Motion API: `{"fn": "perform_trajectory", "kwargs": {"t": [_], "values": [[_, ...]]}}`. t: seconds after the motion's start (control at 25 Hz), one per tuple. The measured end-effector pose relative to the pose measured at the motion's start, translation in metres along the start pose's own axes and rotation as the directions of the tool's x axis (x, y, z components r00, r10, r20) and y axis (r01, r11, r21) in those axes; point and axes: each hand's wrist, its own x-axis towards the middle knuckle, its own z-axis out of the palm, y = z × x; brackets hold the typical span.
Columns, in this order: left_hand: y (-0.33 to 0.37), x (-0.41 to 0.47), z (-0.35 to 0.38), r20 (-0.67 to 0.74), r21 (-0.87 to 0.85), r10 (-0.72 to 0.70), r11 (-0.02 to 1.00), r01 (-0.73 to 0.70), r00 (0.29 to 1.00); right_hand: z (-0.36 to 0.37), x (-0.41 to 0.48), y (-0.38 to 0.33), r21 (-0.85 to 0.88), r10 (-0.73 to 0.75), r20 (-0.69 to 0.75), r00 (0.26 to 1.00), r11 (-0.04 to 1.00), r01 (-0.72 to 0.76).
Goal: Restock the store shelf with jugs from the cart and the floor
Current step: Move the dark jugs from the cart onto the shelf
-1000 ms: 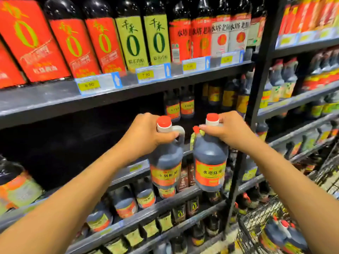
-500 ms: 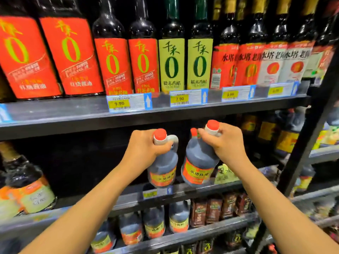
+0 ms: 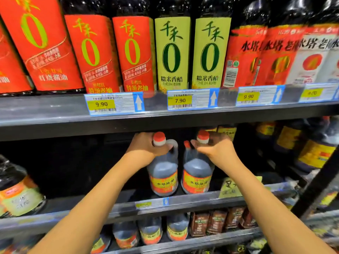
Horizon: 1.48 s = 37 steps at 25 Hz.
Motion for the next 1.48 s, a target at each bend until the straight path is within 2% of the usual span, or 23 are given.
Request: {"fn": "perform_trajectory", "kwargs": {"t": [0.04, 0.12, 0.2, 0.32, 0.4, 0.44, 0.56, 0.72, 0.88, 1.12, 1.28, 1.36, 1.48], "values": [[-0.001, 0.004, 0.002, 0.013, -0.03, -0.003, 1.0, 0.003, 1.0, 0.002, 0.005, -0.004, 0.006, 0.034, 0.029, 0.999, 0.999, -0.034], [-0.004, 0.007, 0.01, -0.001, -0.118, 0.006, 0.993, -0.006, 1.0, 0.006, 0.013, -0.011, -0.116, 0.049, 0.068, 0.997, 0.992, -0.041], [-0.007, 0.008, 0.018, -0.057, -0.173, 0.005, 0.985, -0.015, 0.998, 0.008, 0.012, -0.005, -0.208, 0.032, 0.032, 0.999, 0.978, -0.025], [-0.01, -0.001, 0.03, -0.212, -0.248, -0.077, 0.969, 0.022, 0.974, 0.016, -0.008, 0.015, -0.137, -0.034, -0.17, 0.985, 0.99, 0.011], [-0.012, -0.018, 0.043, -0.321, -0.398, -0.155, 0.917, 0.015, 0.934, 0.027, -0.03, 0.02, 0.012, 0.086, -0.237, 0.968, 0.996, -0.085], [-0.014, -0.028, 0.051, -0.355, -0.469, -0.177, 0.883, -0.012, 0.918, 0.033, -0.041, 0.022, 0.033, 0.13, -0.248, 0.96, 0.992, -0.126], [-0.03, -0.052, 0.073, -0.278, -0.572, -0.239, 0.819, 0.039, 0.93, 0.046, -0.067, 0.03, -0.048, 0.22, -0.235, 0.947, 0.97, -0.237], [-0.042, -0.068, 0.079, -0.139, -0.409, -0.18, 0.906, 0.109, 0.974, 0.04, -0.065, 0.034, -0.133, 0.318, -0.24, 0.917, 0.925, -0.356], [-0.04, -0.068, 0.081, -0.119, -0.241, -0.169, 0.961, 0.137, 0.978, 0.019, -0.046, 0.039, -0.163, 0.308, -0.207, 0.928, 0.925, -0.344], [-0.011, -0.042, 0.108, -0.074, -0.296, -0.205, 0.939, 0.174, 0.976, -0.025, -0.008, 0.07, -0.228, 0.385, -0.191, 0.903, 0.877, -0.422], [0.014, -0.004, 0.149, 0.001, -0.283, -0.259, 0.926, 0.249, 0.966, -0.056, 0.02, 0.1, -0.368, 0.477, -0.211, 0.853, 0.77, -0.521], [0.027, 0.014, 0.168, 0.024, -0.265, -0.28, 0.924, 0.276, 0.96, -0.067, 0.029, 0.112, -0.449, 0.478, -0.232, 0.847, 0.72, -0.529], [0.038, 0.033, 0.193, -0.015, -0.279, -0.282, 0.923, 0.267, 0.959, -0.076, 0.036, 0.139, -0.563, 0.546, -0.145, 0.825, 0.64, -0.522]]}}
